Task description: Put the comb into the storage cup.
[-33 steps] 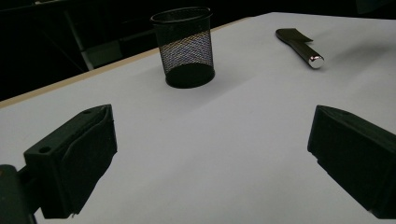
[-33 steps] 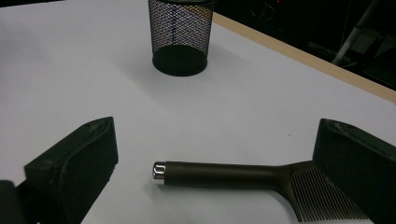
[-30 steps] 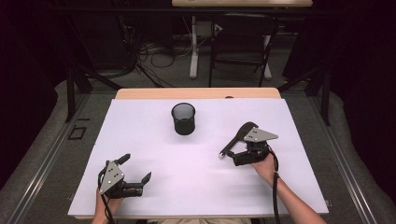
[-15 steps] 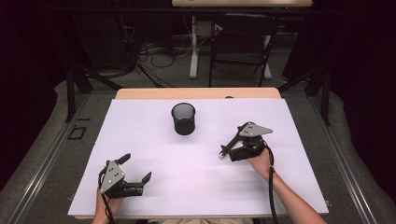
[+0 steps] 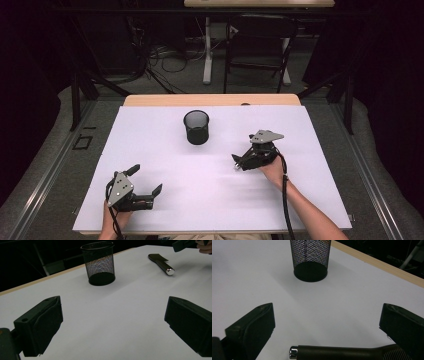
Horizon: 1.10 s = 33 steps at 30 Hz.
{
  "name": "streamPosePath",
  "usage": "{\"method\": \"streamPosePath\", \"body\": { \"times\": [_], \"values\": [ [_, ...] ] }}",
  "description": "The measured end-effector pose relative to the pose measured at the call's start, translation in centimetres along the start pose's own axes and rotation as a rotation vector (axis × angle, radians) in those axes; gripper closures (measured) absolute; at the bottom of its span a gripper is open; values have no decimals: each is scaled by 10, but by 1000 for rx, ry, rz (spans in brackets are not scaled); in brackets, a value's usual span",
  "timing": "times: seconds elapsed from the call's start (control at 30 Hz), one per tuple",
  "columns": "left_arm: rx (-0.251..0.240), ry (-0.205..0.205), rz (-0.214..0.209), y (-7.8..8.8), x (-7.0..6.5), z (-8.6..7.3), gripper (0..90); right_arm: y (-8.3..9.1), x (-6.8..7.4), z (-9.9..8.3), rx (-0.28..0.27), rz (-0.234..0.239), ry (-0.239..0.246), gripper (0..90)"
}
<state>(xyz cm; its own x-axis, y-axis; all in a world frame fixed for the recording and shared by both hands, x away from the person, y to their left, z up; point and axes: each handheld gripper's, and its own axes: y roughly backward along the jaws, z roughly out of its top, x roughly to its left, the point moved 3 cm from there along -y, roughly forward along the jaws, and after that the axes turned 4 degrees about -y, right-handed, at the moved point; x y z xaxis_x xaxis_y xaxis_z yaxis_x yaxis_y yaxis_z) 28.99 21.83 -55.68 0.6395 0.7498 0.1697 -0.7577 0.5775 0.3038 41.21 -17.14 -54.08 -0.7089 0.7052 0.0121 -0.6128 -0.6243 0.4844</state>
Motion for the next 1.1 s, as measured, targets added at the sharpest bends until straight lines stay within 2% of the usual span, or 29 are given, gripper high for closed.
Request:
{"method": "streamPosePath", "body": {
  "times": [0.07,0.13,0.17,0.23,0.3,0.33,0.37,0.4,0.6,0.63,0.73,0.9,1.1],
  "values": [
    [1,-4,0,0,0,0,19,-1,0,0,2,-2,1,24],
    [-1,-3,-1,0,0,0,19,-2,0,0,11,-1,3,84],
    [-1,-3,-1,0,0,0,20,-3,0,0,16,-2,2,151],
    [3,-4,-1,0,0,0,20,-6,1,-1,34,-2,6,199],
    [6,-7,-2,-1,0,0,21,-8,3,-2,53,0,15,347],
    [4,-8,-2,-1,0,0,21,-10,4,-3,63,8,22,378],
    [2,-8,-2,0,-1,0,22,-10,5,-4,74,15,29,504],
    [1,-8,-1,0,-1,1,22,-11,6,-5,83,26,38,569],
    [2,-9,-4,0,-1,0,25,-14,10,-8,119,37,68,873],
    [1,-9,-4,0,-1,0,25,-15,11,-8,123,30,71,900],
    [4,-10,-5,-1,-1,0,26,-16,12,-10,145,26,79,900],
    [3,-15,-4,-1,-1,1,27,-20,16,-14,181,21,120,900],
    [4,-18,-7,-1,-1,0,29,-24,20,-17,217,26,131,900]
  ]
}}
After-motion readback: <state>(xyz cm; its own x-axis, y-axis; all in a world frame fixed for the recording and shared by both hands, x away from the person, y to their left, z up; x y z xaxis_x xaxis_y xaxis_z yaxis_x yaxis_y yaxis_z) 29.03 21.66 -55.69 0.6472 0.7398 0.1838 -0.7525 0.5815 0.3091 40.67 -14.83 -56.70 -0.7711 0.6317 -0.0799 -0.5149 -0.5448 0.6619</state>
